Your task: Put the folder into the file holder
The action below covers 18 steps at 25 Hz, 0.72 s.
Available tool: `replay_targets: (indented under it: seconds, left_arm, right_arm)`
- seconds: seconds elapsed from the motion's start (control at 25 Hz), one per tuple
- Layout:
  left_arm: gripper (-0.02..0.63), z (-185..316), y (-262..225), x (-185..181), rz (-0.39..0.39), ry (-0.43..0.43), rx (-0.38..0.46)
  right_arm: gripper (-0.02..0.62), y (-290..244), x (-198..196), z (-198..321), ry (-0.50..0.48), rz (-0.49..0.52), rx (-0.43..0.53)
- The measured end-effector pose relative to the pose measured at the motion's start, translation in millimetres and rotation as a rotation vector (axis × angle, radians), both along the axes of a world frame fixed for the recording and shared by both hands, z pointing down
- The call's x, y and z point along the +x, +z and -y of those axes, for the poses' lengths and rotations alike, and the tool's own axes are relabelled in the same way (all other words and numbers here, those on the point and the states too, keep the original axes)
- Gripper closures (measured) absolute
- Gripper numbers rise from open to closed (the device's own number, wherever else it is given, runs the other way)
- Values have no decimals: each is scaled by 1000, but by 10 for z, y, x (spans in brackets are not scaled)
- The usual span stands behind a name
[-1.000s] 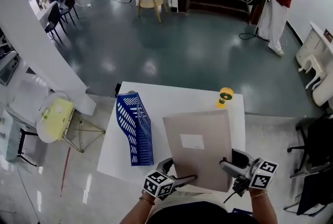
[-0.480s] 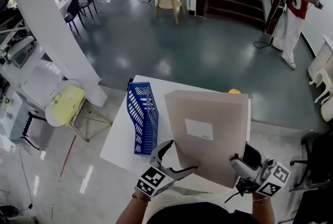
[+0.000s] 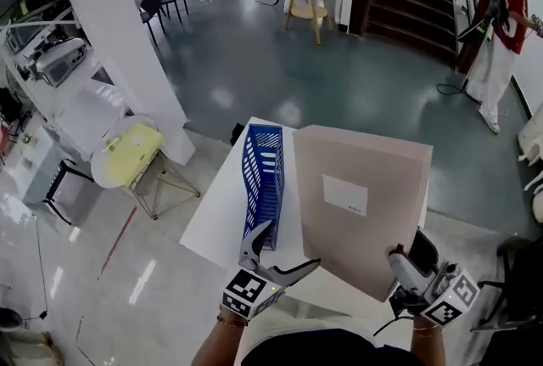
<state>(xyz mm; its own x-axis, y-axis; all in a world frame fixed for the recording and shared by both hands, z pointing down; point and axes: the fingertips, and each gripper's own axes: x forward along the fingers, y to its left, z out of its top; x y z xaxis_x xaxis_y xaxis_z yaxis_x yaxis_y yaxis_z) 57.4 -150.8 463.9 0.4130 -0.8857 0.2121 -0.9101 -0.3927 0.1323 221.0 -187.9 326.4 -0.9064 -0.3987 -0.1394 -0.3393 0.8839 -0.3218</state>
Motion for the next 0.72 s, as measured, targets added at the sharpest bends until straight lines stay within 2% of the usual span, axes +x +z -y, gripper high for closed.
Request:
replay_targets:
  seconds: [0.12,0.24,0.4,0.56,0.72]
  left_arm:
    - [72,-50,97,-454,33,-61,-17]
    - [94,-125,31,-835,42,-79,2]
    - [201,-212,-184,-1289,12,-62,59]
    - [307,-300,-284,-1597,34,-8,82]
    - [427,-432,-333,-1870,22,34,86]
  right_arm:
    - [313,-171,-283,-69,46,35,47]
    - [314,-321,-559,-152,126,71,82]
    - [313,-486,-897,-287,248,130,131]
    - [313,-556,-1222,-436,341,128,174]
    - [313,-515,-1490,-549,435,130,176]
